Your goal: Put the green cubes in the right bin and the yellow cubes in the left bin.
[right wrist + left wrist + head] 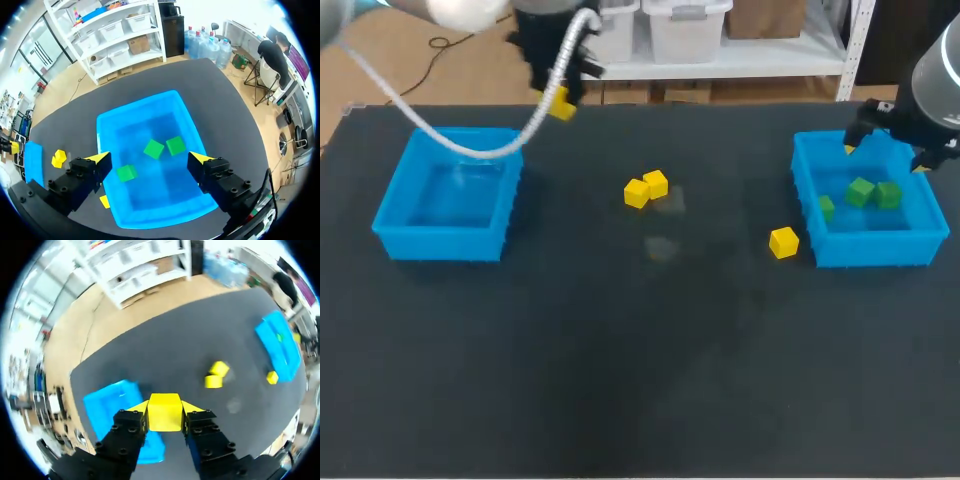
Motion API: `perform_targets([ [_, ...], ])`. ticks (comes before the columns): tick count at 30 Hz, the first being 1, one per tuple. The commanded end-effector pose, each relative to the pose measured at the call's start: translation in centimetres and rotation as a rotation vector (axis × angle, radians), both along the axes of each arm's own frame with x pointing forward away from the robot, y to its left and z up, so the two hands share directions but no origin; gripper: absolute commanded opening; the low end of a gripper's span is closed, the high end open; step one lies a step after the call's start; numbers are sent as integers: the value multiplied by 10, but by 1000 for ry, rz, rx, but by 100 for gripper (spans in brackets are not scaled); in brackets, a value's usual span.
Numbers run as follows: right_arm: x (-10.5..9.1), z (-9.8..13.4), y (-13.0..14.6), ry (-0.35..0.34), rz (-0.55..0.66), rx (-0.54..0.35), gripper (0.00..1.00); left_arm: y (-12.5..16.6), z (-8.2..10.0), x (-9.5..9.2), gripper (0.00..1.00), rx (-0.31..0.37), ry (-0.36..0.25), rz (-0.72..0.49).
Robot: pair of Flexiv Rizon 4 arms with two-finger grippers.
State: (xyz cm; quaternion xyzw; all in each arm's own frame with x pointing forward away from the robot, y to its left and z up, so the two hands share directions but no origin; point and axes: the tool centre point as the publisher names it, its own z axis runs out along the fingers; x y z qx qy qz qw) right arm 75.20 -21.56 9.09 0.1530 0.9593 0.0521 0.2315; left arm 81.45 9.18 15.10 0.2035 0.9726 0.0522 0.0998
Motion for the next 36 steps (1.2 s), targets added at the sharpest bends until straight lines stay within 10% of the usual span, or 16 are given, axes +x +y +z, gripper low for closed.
perform_targets([
  [1, -2, 0, 0, -7, -3, -2, 100, 67, 2, -20, 0, -44, -62, 92],
  [9, -2, 0, 0, -7, -3, -2, 100, 146, -18, -46, 0, -24, -43, 291],
  [16, -2, 0, 0, -7, -3, -2, 100, 150, -34, -56, 0, -32, -22, 311],
  [17, -2, 0, 0, -7, -3, -2, 100, 149, -34, -55, 24, -32, -25, 313],
  [18, -2, 0, 0, -7, -3, -2, 100, 148, -33, -55, 100, -38, -32, 310],
  [28, -2, 0, 0, -7, -3, -2, 100, 110, 5, -37, 100, -60, -80, 179],
  [36, -2, 0, 0, -7, -3, -2, 100, -7, -6, -27, 100, -110, 4, -158],
])
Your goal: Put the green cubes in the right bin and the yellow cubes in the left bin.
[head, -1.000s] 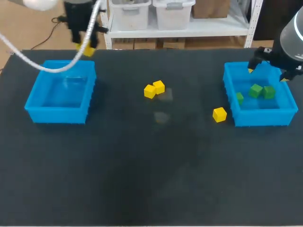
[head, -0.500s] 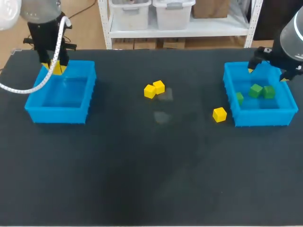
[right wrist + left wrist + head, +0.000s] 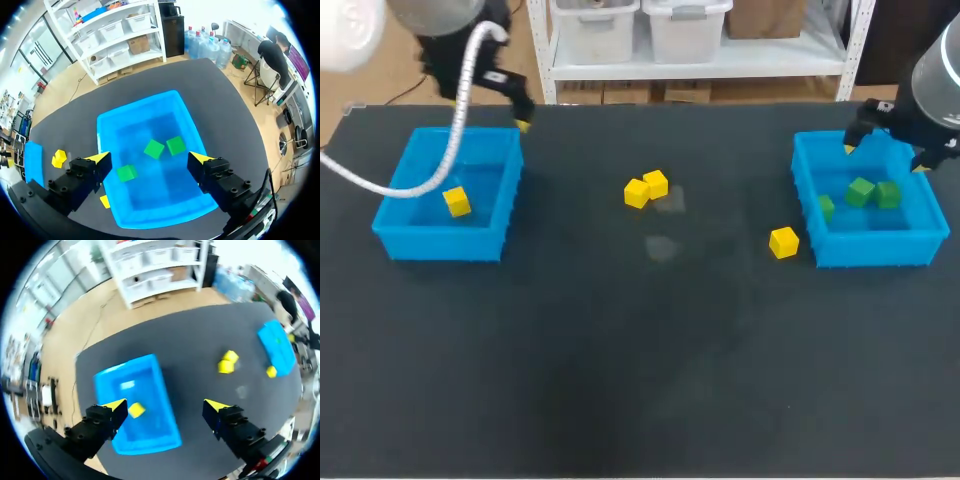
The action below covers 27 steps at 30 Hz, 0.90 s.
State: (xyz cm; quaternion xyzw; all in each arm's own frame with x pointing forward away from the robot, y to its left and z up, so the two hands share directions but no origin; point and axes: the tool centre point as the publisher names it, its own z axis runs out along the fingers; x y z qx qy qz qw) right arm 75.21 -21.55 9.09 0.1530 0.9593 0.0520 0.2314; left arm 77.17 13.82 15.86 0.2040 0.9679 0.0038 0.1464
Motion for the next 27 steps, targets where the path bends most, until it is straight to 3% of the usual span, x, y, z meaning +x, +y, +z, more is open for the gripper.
perform_targets([
  [1, -2, 0, 0, -7, -3, -2, 100, -68, -17, 15, 100, 0, 75, -187],
  [5, -2, 0, 0, -7, -3, -2, 100, -117, -31, 12, 100, -40, 145, -325],
  [10, -2, 0, 0, -7, -3, -2, 100, -148, -49, 11, 100, -16, 195, -413],
  [19, -2, 0, 0, -7, -3, -2, 100, -165, -87, 5, 100, 31, 242, -493],
  [27, -2, 0, 0, -7, -3, -2, 100, -172, -122, 0, 100, 66, 317, -489],
])
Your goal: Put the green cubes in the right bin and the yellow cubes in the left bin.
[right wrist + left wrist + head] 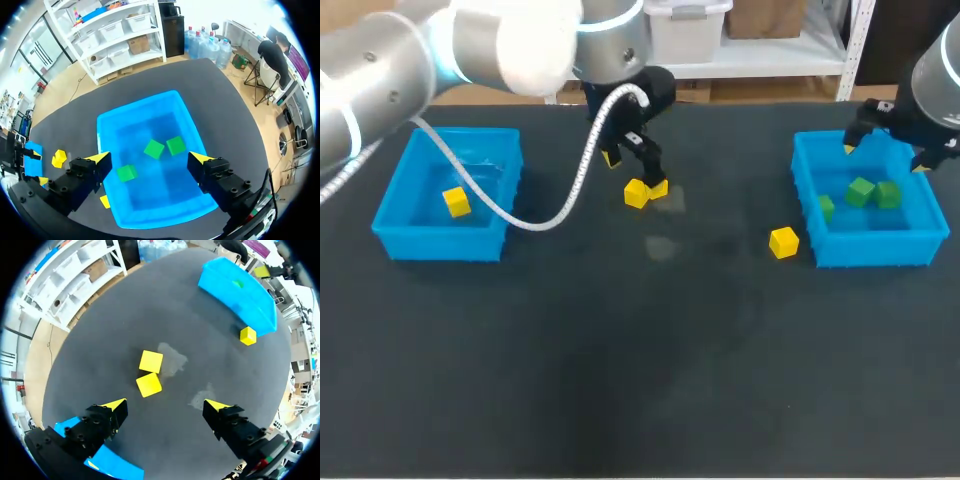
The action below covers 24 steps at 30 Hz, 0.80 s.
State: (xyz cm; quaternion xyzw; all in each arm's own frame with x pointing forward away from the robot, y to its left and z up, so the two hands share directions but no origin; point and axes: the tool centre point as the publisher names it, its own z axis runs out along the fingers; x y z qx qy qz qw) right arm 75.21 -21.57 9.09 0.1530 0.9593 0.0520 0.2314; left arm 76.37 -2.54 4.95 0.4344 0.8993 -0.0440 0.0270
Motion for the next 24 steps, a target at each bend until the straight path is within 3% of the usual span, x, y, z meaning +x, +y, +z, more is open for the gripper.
perform_targets([
  [1, -2, 0, 0, -7, -3, -2, 100, -10, -17, 7, 100, 61, 74, 2],
  [10, -2, 0, 0, -7, -3, -2, 100, -4, -43, 12, 100, 87, 89, 51],
  [17, -2, 0, 0, -7, -3, -2, 100, 0, -57, 25, 100, 119, 65, 103],
  [18, -2, 0, 0, -7, -3, -2, 100, 0, -58, 27, 83, 116, 59, 108],
  [19, -2, 0, 0, -7, -3, -2, 100, 1, -59, 28, 58, 113, 54, 117],
  [20, -2, 0, 0, -7, -3, -2, 100, 1, -61, 30, 45, 106, 44, 132],
  [22, -2, 0, 0, -7, -3, -2, 100, 2, -63, 33, 29, 110, 32, 145],
  [23, -2, 0, 0, -7, -3, -2, 100, 3, -65, 34, 10, 112, 20, 155],
  [24, -2, 0, 0, -7, -3, -2, 100, 4, -65, 34, 0, 110, 21, 156],
])
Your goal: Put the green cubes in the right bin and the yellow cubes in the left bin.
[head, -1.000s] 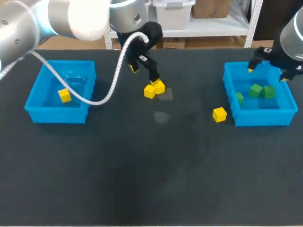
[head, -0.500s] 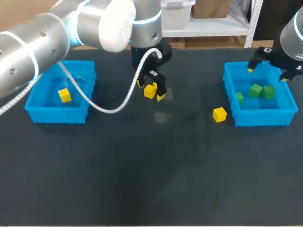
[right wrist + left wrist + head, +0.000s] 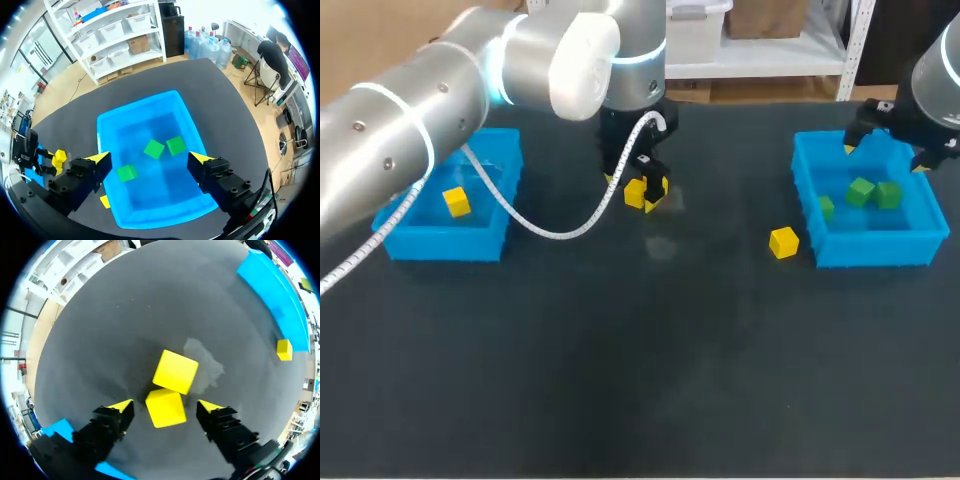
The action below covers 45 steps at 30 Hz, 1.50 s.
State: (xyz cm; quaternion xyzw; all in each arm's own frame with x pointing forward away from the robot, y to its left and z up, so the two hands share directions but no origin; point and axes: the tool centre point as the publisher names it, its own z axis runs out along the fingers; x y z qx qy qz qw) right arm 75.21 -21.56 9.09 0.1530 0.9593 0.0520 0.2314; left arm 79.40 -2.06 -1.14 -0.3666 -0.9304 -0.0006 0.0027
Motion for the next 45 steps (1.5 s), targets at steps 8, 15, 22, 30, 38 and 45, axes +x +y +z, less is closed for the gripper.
perform_targets([
  [8, -2, 0, 0, -7, -3, -2, 100, 3, 9, -4, 0, 1, -77, -3],
  [15, -2, 0, 0, -7, -3, -2, 100, 33, 83, 5, 0, -60, -173, 55],
  [22, -2, 0, 0, -7, -3, -2, 100, 108, 130, 0, 0, -73, -246, 203],
  [30, -2, 0, 0, -7, -3, -2, 100, 204, 134, -15, 0, -34, -269, 396],
  [38, -2, 0, 0, -7, -3, -2, 100, 254, 112, -25, 0, 29, -242, 498],
  [45, -2, 0, 0, -7, -3, -2, 100, 246, 120, -18, 100, 46, -305, 469],
])
